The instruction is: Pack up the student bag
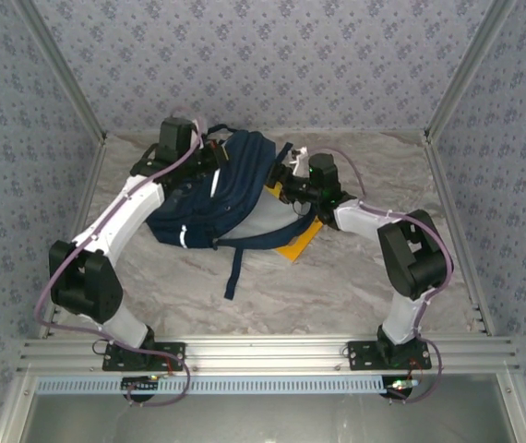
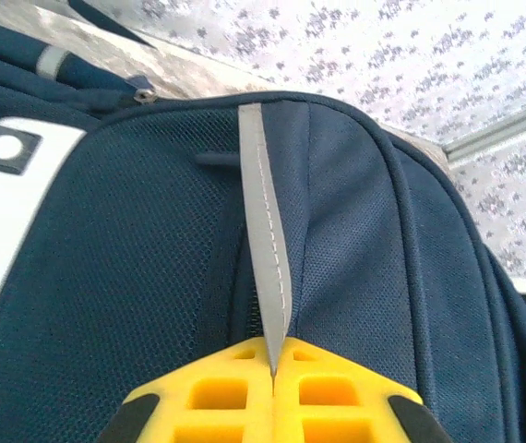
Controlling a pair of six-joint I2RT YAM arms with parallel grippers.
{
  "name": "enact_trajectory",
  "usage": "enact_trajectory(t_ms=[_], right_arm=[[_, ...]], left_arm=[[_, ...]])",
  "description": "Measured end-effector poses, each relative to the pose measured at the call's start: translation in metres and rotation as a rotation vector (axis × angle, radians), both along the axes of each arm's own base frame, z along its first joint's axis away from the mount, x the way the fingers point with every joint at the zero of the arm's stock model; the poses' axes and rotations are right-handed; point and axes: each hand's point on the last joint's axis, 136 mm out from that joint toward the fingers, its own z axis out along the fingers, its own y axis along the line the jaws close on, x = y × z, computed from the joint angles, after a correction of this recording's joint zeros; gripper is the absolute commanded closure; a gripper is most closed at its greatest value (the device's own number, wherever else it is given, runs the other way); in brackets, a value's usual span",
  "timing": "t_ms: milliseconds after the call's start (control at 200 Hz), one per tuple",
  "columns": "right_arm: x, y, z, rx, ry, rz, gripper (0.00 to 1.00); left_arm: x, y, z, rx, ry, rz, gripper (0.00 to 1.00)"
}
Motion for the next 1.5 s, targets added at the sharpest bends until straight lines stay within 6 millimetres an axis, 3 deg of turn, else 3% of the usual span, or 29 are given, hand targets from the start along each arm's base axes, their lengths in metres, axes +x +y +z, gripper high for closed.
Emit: enact_trajectory(t_ms=[105, 305, 425, 515, 650, 710, 854, 949, 1089, 1174, 1264, 1379, 1499], right_arm=[[0.008, -0.028, -0.003, -0.071, 0.004, -0.093, 0.22], [0.016, -0.098, -0.012, -0.249, -0.008, -0.282, 0.19], [0.023, -0.131, -0.042, -0.343, 0.048, -0.344, 0.19], [0.029, -0.148, -0.077, -0.411, 0.128, -0.356, 0.19], [0.032, -0.165, -0.129, -0.509, 0.250, -0.343, 0.18], [0.032, -0.168, -0.144, -0.541, 0.286, -0.329, 0.18], [0.040, -0.167, -0.142, -0.575, 0.256, -0.297, 0.18], [0.035, -0.163, -0.149, -0.594, 0.252, -0.267, 0.19], [0.022, -0.159, -0.160, -0.592, 0.222, -0.246, 0.20], [0.004, -0.153, -0.160, -0.578, 0.201, -0.224, 0.21], [-0.024, -0.143, -0.160, -0.569, 0.185, -0.193, 0.23], [-0.081, -0.125, -0.161, -0.538, 0.183, -0.123, 0.27], [-0.134, -0.107, -0.158, -0.527, 0.189, -0.040, 0.28]], left_arm=[[0.009, 0.026, 0.001, 0.003, -0.005, 0.073, 1.00], [0.009, 0.112, 0.011, -0.020, -0.031, 0.315, 1.00], [0.013, 0.127, 0.004, -0.019, -0.014, 0.371, 1.00], [0.015, 0.122, -0.017, -0.024, 0.039, 0.373, 1.00], [0.011, 0.105, -0.053, -0.045, 0.122, 0.340, 0.88], [0.005, 0.092, -0.064, -0.058, 0.154, 0.309, 0.78], [-0.014, 0.055, -0.070, -0.078, 0.177, 0.216, 0.56], [-0.035, 0.039, -0.063, -0.071, 0.164, 0.166, 0.49], [-0.068, 0.035, -0.042, -0.075, 0.118, 0.135, 0.43], [-0.085, 0.031, -0.036, -0.076, 0.097, 0.117, 0.40], [-0.103, 0.017, -0.052, -0.063, 0.132, 0.074, 0.39], [-0.123, 0.003, -0.102, -0.019, 0.254, 0.040, 0.39], [-0.137, 0.002, -0.153, 0.040, 0.382, 0.043, 0.39]])
